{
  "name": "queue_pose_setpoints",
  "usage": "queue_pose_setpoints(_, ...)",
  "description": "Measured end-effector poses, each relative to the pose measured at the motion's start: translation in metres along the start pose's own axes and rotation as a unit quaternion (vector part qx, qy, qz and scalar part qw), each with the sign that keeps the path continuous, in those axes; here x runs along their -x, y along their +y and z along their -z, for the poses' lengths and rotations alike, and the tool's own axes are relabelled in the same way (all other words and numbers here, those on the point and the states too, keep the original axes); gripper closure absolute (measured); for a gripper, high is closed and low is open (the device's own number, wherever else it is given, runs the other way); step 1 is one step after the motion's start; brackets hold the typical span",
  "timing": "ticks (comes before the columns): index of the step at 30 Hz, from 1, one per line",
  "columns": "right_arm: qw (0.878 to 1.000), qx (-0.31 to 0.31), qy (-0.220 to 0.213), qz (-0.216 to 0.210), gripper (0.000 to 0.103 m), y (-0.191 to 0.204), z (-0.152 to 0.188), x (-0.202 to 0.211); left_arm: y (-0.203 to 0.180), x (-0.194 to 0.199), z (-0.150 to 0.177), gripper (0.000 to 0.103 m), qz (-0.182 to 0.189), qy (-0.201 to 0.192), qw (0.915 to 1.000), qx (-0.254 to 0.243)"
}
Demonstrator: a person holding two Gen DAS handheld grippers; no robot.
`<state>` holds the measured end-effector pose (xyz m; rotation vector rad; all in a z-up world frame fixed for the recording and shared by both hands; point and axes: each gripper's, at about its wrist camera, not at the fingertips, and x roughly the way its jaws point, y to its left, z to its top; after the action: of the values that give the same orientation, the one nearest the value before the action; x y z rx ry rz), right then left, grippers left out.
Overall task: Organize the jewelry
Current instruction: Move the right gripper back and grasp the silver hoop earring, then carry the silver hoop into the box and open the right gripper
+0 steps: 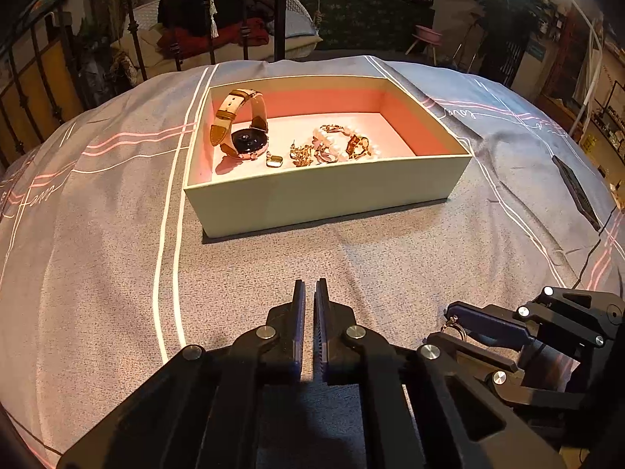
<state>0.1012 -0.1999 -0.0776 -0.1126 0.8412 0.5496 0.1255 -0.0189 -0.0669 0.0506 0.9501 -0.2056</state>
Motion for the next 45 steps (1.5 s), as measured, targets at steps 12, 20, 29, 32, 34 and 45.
queue_pose_setpoints(12, 0.999, 0.004, -0.037, 0.029, 0.083, -0.009, -0.028, 0.023, -0.002, 0.008, -0.017, 0.097, 0.021, -0.005, 0.9998, -0.002)
queue_pose_setpoints(20, 0.998, -0.005, -0.05, 0.024, 0.083, -0.016, -0.038, 0.022, 0.0, 0.008, -0.021, 0.097, 0.022, -0.005, 0.9997, 0.01)
queue_pose_setpoints(29, 0.996, -0.001, -0.082, 0.021, 0.083, -0.027, -0.08, 0.019, 0.01, 0.025, -0.062, 0.097, 0.012, -0.053, 0.9984, 0.017)
queue_pose_setpoints(32, 0.996, 0.004, -0.087, 0.022, 0.083, -0.03, -0.099, 0.011, 0.017, 0.026, -0.082, 0.097, 0.02, -0.062, 0.9975, 0.027)
queue_pose_setpoints(34, 0.996, 0.008, -0.087, 0.025, 0.083, -0.032, -0.111, 0.004, 0.021, 0.022, -0.093, 0.097, 0.025, -0.057, 0.9976, 0.032)
queue_pose_setpoints(45, 0.998, 0.01, -0.056, 0.032, 0.083, -0.046, -0.132, -0.04, 0.031, -0.017, -0.128, 0.097, 0.022, -0.029, 0.998, 0.052)
